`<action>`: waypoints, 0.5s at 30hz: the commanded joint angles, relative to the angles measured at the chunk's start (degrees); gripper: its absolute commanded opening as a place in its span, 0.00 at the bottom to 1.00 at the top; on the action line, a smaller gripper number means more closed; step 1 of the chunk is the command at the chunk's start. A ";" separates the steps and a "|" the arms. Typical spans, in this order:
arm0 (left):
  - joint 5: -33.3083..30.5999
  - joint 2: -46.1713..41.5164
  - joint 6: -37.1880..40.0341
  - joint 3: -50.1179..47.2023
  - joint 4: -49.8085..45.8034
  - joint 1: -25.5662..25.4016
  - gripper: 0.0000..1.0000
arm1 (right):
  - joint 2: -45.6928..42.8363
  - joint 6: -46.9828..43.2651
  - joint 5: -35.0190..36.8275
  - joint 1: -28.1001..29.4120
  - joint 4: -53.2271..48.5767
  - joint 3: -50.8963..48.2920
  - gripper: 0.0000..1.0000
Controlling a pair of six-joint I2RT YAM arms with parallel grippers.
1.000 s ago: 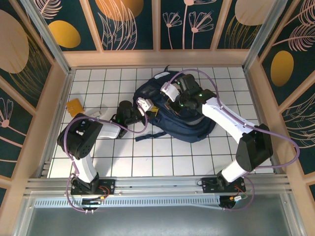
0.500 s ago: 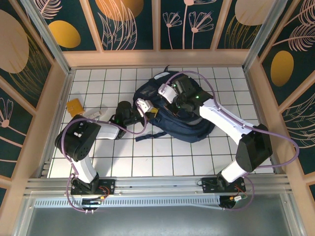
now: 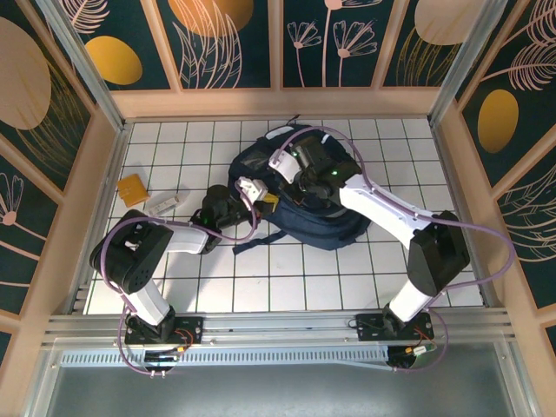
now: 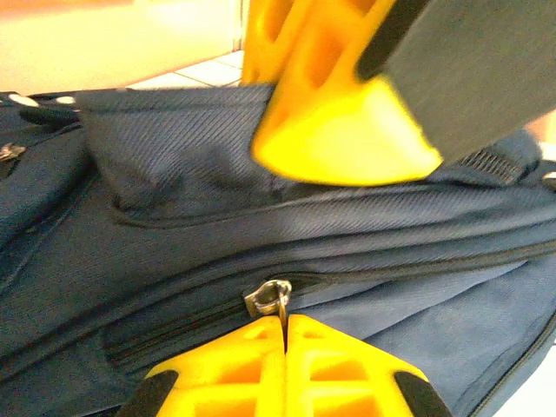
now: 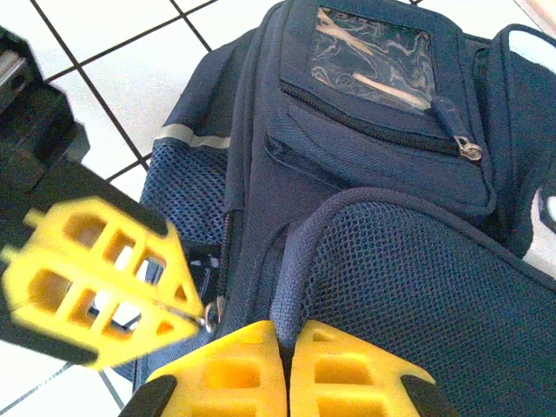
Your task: Pack the student bag
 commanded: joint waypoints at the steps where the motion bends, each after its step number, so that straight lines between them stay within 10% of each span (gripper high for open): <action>1: 1.68 -3.24 -4.45 -1.95 8.82 -1.47 0.00 | 1.64 1.22 -1.39 1.32 10.35 3.03 0.00; 15: -0.41 -4.18 -4.49 -5.55 11.82 -10.63 0.00 | 8.28 1.81 -9.08 1.23 18.16 3.36 0.00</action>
